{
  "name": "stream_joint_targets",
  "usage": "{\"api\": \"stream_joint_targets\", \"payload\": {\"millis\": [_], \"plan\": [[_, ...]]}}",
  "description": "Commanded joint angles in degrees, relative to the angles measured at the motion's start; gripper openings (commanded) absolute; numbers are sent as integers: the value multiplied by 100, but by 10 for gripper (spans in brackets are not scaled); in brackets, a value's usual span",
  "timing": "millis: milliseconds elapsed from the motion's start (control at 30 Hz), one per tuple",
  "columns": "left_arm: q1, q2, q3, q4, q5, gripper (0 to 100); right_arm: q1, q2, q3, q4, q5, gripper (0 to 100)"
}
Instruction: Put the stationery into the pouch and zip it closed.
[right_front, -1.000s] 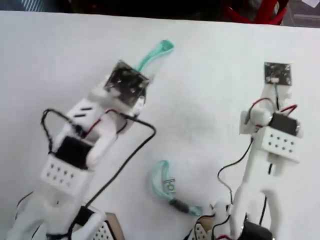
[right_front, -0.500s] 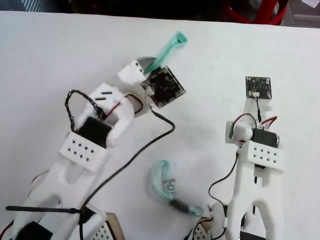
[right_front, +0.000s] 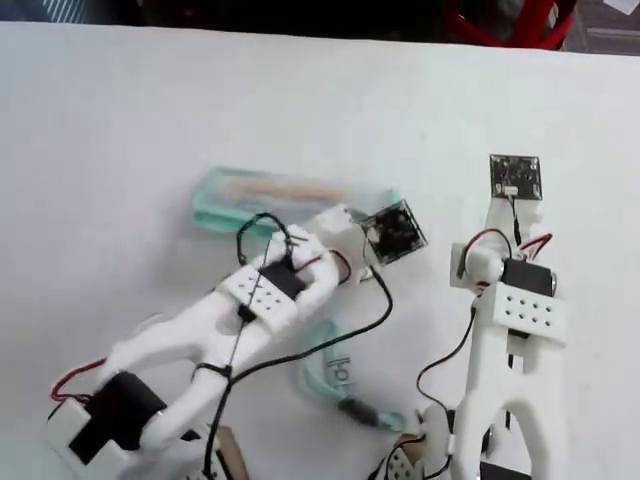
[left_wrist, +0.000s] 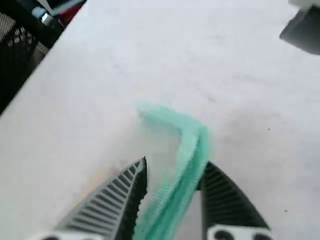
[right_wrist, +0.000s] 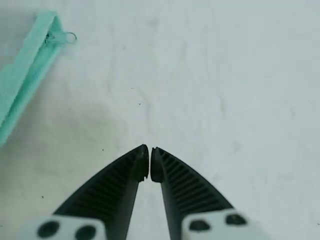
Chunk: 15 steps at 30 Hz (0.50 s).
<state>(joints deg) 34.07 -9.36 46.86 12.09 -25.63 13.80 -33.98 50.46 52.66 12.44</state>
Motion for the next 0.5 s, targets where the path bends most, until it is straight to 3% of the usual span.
{"api": "stream_joint_targets", "payload": {"millis": [0,133,333,467], "plan": [[-4,-31,-677,677,897,246,163,-154,-35,-66,0,24],[251,-22,-1591,2215,1609,277,189,-154,-35,-66,0,24],[593,-31,-3279,4264,905,233,189,-154,-35,-66,9,24],[251,-92,-5134,5837,879,149,163,-154,-53,-66,9,24]]}}
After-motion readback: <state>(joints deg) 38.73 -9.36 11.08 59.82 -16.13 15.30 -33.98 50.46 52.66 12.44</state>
